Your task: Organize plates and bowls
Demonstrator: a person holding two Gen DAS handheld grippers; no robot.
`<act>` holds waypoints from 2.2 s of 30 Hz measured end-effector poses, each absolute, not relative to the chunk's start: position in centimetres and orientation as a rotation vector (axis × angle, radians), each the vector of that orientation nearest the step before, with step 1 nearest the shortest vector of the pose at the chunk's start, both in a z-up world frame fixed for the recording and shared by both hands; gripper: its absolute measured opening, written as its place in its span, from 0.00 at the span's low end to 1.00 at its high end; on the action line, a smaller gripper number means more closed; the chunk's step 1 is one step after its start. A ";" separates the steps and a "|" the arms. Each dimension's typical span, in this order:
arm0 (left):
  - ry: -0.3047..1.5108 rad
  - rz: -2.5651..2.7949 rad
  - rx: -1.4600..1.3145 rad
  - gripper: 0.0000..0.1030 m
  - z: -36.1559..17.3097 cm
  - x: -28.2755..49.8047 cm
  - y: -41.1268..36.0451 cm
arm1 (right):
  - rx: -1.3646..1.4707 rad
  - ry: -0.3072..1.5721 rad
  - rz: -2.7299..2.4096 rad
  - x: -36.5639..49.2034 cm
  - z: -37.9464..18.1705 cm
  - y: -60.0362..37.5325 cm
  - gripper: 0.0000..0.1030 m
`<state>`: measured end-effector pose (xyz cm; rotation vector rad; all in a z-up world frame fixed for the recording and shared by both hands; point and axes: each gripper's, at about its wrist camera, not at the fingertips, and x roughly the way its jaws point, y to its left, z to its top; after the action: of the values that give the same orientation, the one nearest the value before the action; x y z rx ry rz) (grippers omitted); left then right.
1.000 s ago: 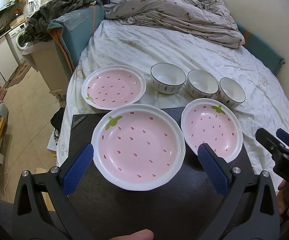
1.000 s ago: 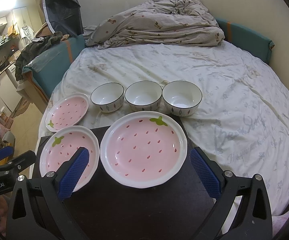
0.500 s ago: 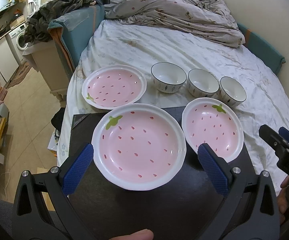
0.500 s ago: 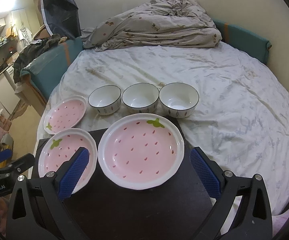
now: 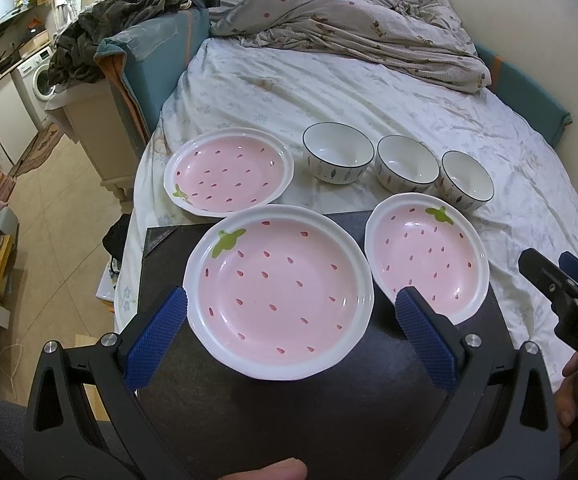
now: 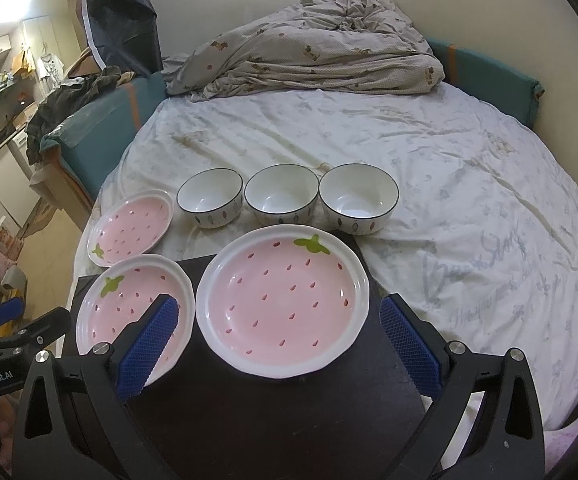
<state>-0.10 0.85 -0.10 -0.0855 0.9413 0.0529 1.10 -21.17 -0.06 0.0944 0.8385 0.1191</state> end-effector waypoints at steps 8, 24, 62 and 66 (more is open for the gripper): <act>0.942 0.056 -0.083 1.00 -0.2 0.0 0.9 | 0.094 0.838 0.119 1.1 -0.1 -21.2 1.00; 0.937 0.078 -0.065 1.00 -0.3 -0.5 1.6 | 0.094 0.834 0.113 1.0 -0.5 -21.2 1.00; 1.373 0.286 -0.355 0.84 -11.9 5.5 14.7 | 0.511 1.351 0.336 2.7 -12.5 -18.1 0.77; 1.379 0.257 -0.401 0.67 -12.3 5.0 14.8 | 0.538 1.362 0.338 3.2 -13.1 -17.6 0.67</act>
<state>4.96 14.83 -12.29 -0.4013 1.3785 0.2574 3.17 -17.63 -13.09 0.5377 1.3619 0.3384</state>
